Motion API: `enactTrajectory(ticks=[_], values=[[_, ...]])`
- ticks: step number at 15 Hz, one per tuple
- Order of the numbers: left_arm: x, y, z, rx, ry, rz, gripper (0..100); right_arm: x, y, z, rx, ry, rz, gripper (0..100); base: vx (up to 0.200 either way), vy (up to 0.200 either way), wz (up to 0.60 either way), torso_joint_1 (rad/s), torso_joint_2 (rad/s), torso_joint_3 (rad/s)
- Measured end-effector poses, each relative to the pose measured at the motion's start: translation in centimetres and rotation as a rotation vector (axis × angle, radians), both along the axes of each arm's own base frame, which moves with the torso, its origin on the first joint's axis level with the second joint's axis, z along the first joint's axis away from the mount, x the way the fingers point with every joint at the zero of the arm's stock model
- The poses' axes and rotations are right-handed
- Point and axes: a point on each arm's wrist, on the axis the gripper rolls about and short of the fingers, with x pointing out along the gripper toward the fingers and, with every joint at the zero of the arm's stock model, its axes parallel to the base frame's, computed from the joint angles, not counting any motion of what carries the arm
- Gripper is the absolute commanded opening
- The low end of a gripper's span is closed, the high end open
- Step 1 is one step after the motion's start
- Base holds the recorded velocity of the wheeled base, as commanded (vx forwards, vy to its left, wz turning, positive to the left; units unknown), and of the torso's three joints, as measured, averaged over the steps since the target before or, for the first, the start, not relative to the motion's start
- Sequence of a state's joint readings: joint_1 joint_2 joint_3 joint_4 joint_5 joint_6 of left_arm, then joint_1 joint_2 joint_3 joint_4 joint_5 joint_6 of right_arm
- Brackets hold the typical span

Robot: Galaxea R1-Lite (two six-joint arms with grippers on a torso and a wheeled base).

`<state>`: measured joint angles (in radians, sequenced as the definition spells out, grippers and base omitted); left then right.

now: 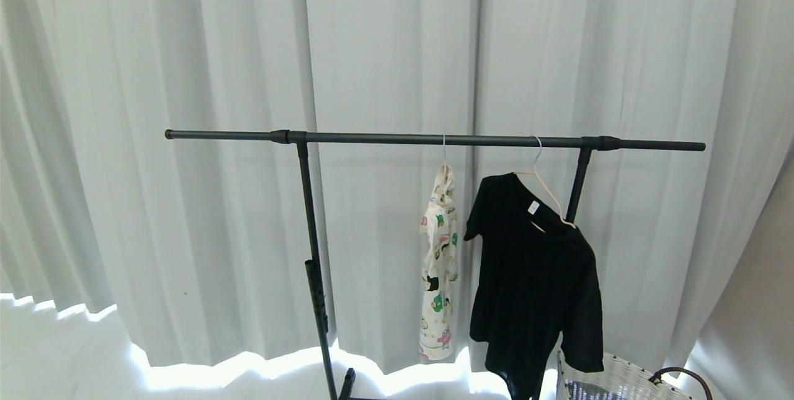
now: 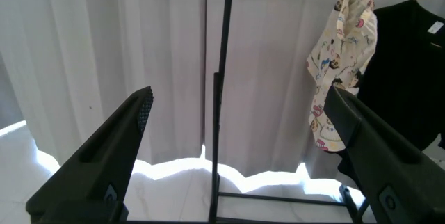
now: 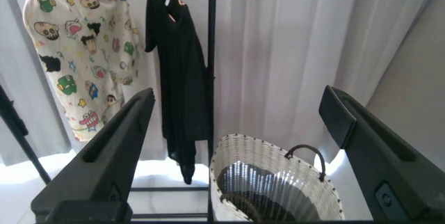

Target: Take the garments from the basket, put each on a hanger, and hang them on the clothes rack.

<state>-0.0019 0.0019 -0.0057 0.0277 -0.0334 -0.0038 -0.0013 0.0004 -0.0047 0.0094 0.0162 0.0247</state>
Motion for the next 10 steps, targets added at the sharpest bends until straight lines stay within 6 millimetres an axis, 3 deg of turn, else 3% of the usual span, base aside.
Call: enactTrajectory(ticks=[10], values=[[0.00, 0.00, 0.01, 0.000, 0.000, 0.001, 100, 0.00, 0.00, 0.00, -0.005, 0.000, 0.000, 100, 0.000, 0.000, 0.00, 0.000, 0.00, 0.000]])
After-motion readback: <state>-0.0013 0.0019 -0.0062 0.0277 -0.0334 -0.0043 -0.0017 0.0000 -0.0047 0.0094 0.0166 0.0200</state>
